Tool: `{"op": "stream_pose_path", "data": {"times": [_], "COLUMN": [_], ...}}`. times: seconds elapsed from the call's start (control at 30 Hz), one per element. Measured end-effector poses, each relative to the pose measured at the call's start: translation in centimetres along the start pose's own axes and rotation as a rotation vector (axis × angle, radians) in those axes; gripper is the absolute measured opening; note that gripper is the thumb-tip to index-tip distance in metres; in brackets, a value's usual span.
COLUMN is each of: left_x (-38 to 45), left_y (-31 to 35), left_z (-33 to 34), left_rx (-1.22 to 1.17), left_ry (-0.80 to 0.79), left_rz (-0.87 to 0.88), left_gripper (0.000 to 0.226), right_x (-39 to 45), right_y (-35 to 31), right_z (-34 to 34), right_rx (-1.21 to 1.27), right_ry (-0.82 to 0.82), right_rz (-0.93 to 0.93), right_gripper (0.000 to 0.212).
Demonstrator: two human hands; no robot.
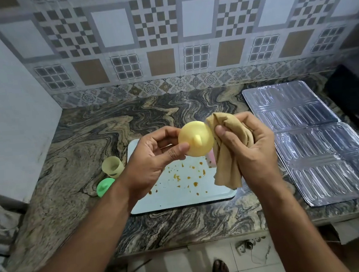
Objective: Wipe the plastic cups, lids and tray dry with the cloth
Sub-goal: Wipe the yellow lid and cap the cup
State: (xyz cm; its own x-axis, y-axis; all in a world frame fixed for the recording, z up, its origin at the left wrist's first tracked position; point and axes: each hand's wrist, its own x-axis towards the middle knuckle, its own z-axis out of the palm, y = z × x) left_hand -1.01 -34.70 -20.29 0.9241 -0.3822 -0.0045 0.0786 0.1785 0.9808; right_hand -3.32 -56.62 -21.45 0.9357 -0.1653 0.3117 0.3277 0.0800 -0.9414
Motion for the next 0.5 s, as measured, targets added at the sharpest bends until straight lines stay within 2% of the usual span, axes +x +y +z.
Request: {"op": "stream_pose_path", "data": {"times": [0.07, 0.2, 0.3, 0.37, 0.43, 0.5], "left_x": [0.0, 0.0, -0.3, -0.2, -0.3, -0.5], "left_y": [-0.3, -1.1, -1.7, -2.3, -2.7, -2.6], "left_z": [0.2, 0.8, 1.6, 2.0, 2.1, 1.9], "left_rx": [-0.028, -0.032, -0.09, -0.098, -0.287, -0.582], "left_ry": [0.011, 0.159, 0.198, 0.233, 0.209, 0.121], "left_rz": [-0.005, 0.028, 0.042, 0.046, 0.001, -0.092], "left_gripper": [0.028, 0.039, 0.035, 0.028, 0.021, 0.03], "right_x": [-0.2, -0.8, -1.7, -2.3, -3.0, -3.2], "right_y": [0.0, 0.4, 0.3, 0.0, -0.4, -0.9], "right_z": [0.4, 1.2, 2.4, 3.4, 4.2, 4.4], "right_rx": [0.061, 0.111, 0.028, -0.018, -0.047, -0.051], "right_ry": [0.005, 0.147, 0.231, 0.199, 0.128, 0.115], "right_rz": [0.046, 0.033, -0.033, -0.048, -0.055, -0.072], "right_gripper": [0.015, 0.016, 0.019, 0.019, 0.018, 0.022]}}
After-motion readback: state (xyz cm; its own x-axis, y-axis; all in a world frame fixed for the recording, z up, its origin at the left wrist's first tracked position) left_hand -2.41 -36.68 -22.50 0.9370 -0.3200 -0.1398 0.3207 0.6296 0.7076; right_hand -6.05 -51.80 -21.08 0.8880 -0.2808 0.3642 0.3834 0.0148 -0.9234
